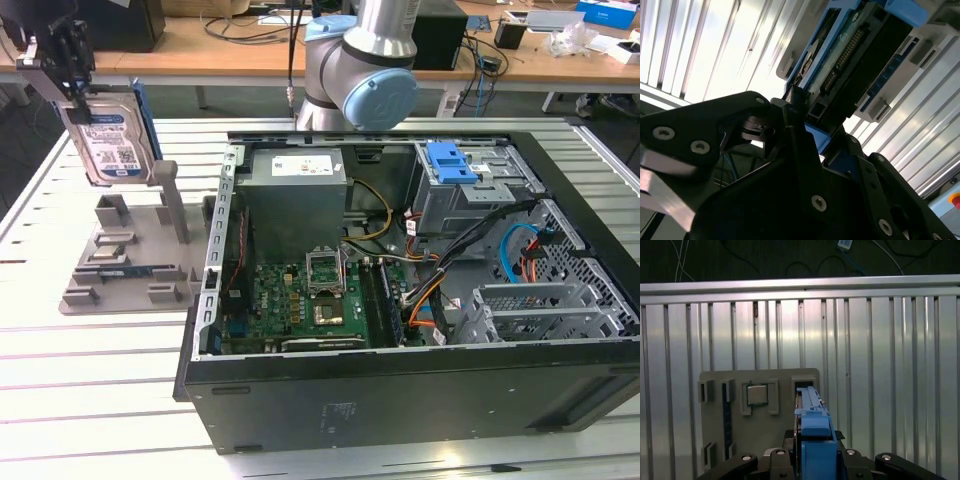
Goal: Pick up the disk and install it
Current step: 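Pick up the disk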
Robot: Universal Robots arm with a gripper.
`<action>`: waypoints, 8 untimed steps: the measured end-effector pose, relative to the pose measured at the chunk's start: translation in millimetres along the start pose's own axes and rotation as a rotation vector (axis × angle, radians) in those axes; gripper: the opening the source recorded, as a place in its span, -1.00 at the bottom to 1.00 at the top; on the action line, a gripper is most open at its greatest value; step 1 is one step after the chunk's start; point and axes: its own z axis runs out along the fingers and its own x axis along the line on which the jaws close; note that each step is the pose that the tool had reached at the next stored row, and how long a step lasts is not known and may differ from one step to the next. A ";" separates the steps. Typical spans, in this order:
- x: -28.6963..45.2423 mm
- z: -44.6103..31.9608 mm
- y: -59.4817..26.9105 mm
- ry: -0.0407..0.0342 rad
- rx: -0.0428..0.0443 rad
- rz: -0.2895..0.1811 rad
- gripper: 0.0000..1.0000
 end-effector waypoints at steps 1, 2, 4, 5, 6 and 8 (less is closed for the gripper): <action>0.0 -1.7 0.0 0.0000 0.0000 0.000 -0.26; -0.1 -4.0 0.0 0.0000 0.0000 0.000 -0.26; -0.2 -7.0 0.0 0.0000 0.0000 0.000 -0.26; -0.2 -8.7 0.0 0.0000 0.0000 0.000 -0.26; -0.3 -11.3 -0.1 0.0000 0.0000 0.000 -0.26; -0.4 -14.0 -0.1 0.0000 0.0000 0.000 -0.26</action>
